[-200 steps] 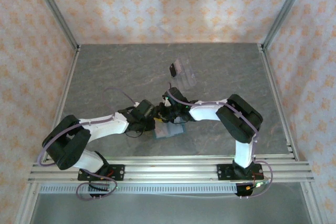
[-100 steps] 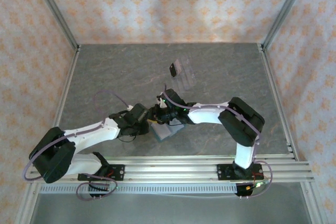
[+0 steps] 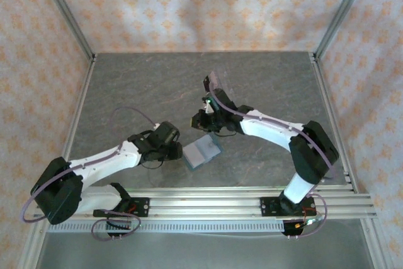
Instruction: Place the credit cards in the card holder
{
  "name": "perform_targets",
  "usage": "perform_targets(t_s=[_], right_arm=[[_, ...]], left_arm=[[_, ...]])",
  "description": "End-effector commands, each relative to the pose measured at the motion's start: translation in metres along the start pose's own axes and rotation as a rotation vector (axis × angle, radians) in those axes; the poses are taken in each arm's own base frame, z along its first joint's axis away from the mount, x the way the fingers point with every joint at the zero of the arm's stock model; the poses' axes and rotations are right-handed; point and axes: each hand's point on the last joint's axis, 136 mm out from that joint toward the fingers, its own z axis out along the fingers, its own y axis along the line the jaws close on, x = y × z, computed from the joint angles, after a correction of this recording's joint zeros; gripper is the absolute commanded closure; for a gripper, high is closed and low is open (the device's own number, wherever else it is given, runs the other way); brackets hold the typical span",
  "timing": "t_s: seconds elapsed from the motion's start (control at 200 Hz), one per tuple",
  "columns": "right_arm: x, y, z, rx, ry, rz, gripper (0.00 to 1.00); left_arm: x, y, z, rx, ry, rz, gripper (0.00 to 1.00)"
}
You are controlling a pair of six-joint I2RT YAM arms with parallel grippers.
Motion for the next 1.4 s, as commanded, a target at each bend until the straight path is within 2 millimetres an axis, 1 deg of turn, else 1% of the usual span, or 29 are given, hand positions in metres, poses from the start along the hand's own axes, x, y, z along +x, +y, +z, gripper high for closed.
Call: perform_targets(t_s=[0.0,0.075,0.11,0.195,0.23,0.315,0.385,0.455,0.6,0.671,0.721,0.801,0.911,0.976,1.141,1.246,1.391], right_arm=[[-0.034,-0.026,-0.038,0.229,-0.081,-0.095,0.79],[-0.064,-0.039,-0.054,0.351,-0.131,-0.136,0.78],[-0.081,-0.039,-0.059,0.385,-0.154,-0.157,0.77],[-0.111,-0.051,-0.062,0.465,-0.165,-0.178,0.78],[-0.124,-0.051,-0.061,0.479,-0.172,-0.192,0.78],[-0.149,-0.058,-0.053,0.536,-0.174,-0.223,0.79],[-0.165,-0.064,-0.043,0.567,-0.162,-0.237,0.79],[-0.180,-0.071,-0.033,0.605,-0.154,-0.247,0.79],[-0.204,-0.079,-0.013,0.627,-0.142,-0.264,0.79],[-0.215,-0.082,-0.008,0.644,-0.143,-0.271,0.79],[-0.221,-0.085,-0.004,0.656,-0.145,-0.275,0.79],[-0.232,-0.086,-0.004,0.664,-0.163,-0.281,0.79],[-0.241,-0.091,-0.003,0.672,-0.170,-0.281,0.78],[-0.242,-0.096,0.000,0.673,-0.160,-0.278,0.77],[-0.239,-0.096,0.015,0.619,-0.135,-0.276,0.77],[-0.238,-0.100,0.024,0.611,-0.126,-0.268,0.77],[-0.239,-0.104,0.030,0.612,-0.125,-0.268,0.77]], left_arm=[[-0.007,-0.018,0.004,0.018,0.011,0.034,0.59],[-0.007,-0.026,0.013,0.016,0.026,0.041,0.59],[-0.007,-0.029,0.017,0.010,0.031,0.047,0.59],[-0.007,-0.032,0.027,-0.011,0.045,0.053,0.60],[-0.006,-0.032,0.031,-0.019,0.050,0.051,0.60],[-0.001,-0.027,0.037,-0.040,0.061,0.047,0.61],[0.004,-0.022,0.041,-0.054,0.069,0.042,0.62],[0.007,-0.016,0.041,-0.066,0.074,0.038,0.62],[0.013,-0.008,0.042,-0.082,0.082,0.038,0.62],[0.014,-0.006,0.042,-0.089,0.083,0.038,0.62],[0.015,-0.004,0.042,-0.094,0.085,0.040,0.62],[0.017,-0.003,0.044,-0.093,0.088,0.037,0.62],[0.019,-0.002,0.045,-0.088,0.092,0.030,0.63],[0.020,-0.002,0.046,-0.089,0.092,0.028,0.63],[0.021,0.000,0.047,-0.092,0.096,0.033,0.63],[0.021,-0.001,0.047,-0.092,0.097,0.034,0.63],[0.022,0.000,0.047,-0.091,0.097,0.033,0.63]])
